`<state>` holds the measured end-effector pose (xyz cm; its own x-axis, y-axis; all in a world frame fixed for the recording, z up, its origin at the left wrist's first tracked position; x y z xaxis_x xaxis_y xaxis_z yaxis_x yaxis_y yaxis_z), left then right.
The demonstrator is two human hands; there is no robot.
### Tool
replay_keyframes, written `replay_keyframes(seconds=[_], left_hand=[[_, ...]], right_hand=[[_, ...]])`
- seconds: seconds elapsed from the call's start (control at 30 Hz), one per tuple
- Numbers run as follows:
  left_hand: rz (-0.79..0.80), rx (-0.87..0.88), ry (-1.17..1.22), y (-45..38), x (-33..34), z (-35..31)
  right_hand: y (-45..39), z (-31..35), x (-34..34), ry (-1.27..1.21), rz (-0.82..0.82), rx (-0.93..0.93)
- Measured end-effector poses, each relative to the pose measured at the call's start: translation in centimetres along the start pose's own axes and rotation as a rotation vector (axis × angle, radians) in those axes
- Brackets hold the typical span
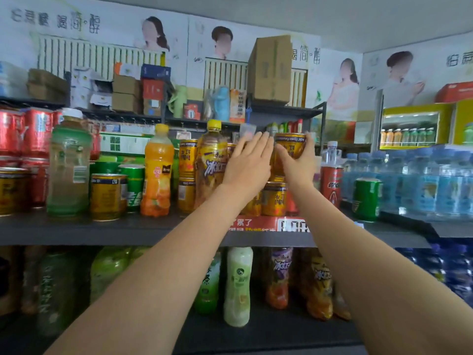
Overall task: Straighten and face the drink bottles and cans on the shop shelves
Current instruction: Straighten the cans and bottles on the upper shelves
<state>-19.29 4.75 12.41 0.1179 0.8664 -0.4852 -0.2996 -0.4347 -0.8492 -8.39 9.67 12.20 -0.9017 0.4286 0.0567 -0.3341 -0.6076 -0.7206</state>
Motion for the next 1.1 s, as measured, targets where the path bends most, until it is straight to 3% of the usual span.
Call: replay_keyframes(seconds=[0.2,0.53,0.63,0.77,0.87,0.97,1.03,1.1], left_hand=[[0.076,-0.121,-0.084,-0.3,1.8,0.4],[0.081,-0.106,-0.097,-0.2,2.2,0.7],[0.081,-0.111,-0.104,-0.2,2.4,0.4],[0.084,-0.105,-0.155,-0.1,2.7,0.5],[0.095,-0.093,-0.177,-0.1,2.7,0.5],[0.075,-0.056,-0.185,0.2,2.1,0.7],[-0.03,-0.075,-0.108,1.4,0.9,1.2],[-0.188,-0.205,0.022,3.4,-0.6,2.8]], right_hand=[[-1.7,-2.3,0.9,-0.023,0.163,0.042],[-1.6,-3.6,3.3,0.014,0.179,0.008],[-1.3,-3.3,2.8,0.153,0.128,-0.103],[1.1,-2.4,3.3,0.61,0.031,-0.467],[2.0,-3.0,3.3,0.763,0.001,-0.568],[2.1,-2.3,3.0,0.815,0.024,-0.613],[2.5,-0.8,2.9,0.747,0.03,-0.624],[3.2,1.6,3.2,0.644,0.023,-0.651]])
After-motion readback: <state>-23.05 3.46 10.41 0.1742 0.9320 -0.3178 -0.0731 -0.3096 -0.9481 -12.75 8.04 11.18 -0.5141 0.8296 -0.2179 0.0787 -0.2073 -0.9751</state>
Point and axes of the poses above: each hand's wrist, its own y-axis away from the middle knuckle, its own x-axis out of the palm, z = x × y, the point moved 6 cm from there along -y, towards the middle knuckle, and after that the axes turned 5 degrees about y, right-handed, at the moved point
